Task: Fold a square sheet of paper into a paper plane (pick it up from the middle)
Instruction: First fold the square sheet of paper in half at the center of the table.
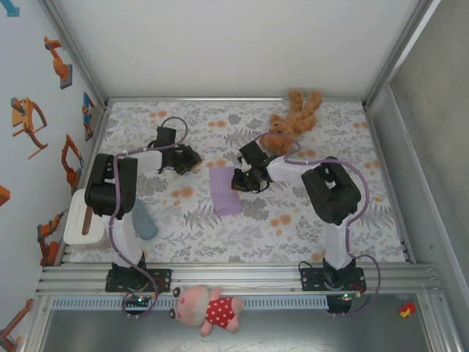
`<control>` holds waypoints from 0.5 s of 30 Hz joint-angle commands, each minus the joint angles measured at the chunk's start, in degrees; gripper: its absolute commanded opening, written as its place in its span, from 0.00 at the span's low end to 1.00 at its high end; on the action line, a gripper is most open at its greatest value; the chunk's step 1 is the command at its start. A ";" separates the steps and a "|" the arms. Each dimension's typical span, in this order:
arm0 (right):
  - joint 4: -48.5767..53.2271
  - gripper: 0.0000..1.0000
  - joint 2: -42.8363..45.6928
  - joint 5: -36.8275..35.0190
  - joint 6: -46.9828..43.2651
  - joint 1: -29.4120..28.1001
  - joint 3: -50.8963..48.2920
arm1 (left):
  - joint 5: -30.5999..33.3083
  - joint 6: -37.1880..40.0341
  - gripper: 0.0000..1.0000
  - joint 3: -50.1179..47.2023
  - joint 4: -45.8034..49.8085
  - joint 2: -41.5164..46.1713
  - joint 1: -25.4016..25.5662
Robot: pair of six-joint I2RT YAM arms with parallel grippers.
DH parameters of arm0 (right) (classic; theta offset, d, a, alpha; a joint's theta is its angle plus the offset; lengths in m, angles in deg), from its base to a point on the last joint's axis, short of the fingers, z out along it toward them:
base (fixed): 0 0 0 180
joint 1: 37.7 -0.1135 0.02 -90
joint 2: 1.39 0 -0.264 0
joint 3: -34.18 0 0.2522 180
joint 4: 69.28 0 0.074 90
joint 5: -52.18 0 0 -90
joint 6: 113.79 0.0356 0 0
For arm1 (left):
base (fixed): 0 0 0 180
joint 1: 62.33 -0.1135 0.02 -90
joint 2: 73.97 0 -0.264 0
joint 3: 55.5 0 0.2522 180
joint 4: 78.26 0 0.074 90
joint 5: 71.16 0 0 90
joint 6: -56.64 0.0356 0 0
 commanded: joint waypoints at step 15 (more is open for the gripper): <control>11.60 0.00 -6.22 -9.74 0.14 -0.33 -5.41 | -1.86 -3.56 0.09 -8.80 6.01 7.48 13.72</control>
